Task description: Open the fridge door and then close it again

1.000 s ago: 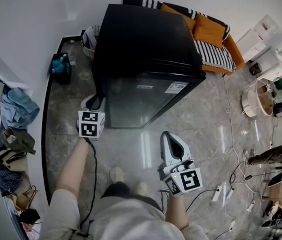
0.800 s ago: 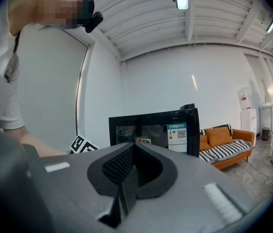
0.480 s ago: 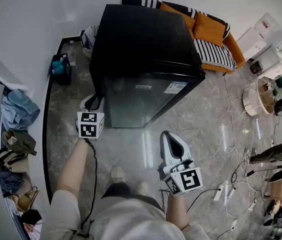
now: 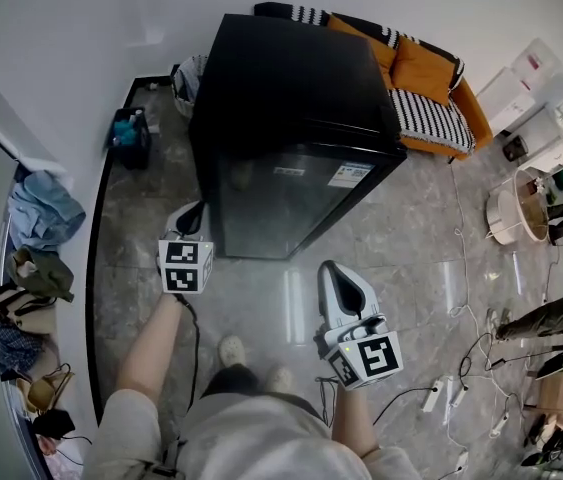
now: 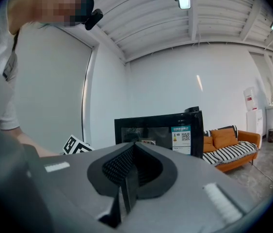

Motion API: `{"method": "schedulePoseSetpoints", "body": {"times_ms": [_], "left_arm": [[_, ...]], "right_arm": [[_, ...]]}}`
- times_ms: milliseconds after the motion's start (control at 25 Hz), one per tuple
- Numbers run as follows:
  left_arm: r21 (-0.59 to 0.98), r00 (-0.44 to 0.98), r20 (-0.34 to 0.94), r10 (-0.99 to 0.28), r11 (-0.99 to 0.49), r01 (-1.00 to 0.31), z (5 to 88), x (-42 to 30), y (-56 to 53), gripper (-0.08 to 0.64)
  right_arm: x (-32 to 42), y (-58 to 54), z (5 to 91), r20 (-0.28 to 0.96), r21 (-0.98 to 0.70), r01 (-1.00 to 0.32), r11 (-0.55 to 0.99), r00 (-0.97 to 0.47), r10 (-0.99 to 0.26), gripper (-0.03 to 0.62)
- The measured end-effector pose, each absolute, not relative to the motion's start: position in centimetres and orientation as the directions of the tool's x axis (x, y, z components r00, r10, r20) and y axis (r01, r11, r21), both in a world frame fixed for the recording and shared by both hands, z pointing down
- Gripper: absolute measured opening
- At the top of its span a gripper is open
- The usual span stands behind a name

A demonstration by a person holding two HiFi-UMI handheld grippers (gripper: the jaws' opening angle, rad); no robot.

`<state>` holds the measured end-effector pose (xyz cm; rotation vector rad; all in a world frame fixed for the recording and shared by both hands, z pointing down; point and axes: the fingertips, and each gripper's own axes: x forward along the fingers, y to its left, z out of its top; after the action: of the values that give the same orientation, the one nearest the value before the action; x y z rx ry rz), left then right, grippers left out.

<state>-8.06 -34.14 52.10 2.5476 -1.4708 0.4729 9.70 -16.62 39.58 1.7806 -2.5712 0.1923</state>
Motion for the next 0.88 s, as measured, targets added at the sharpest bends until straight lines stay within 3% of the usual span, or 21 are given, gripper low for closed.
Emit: {"method": "schedulePoseSetpoints", "body": {"times_ms": [880], "left_arm": [[0.021,0.491,0.190,-0.850,-0.496,-0.868,43.1,-7.2,-17.7,0.002]], "right_arm": [[8.9,-9.7,36.6,0.023,-0.066,-0.875,0.479,-0.481,-0.876,0.000]]}}
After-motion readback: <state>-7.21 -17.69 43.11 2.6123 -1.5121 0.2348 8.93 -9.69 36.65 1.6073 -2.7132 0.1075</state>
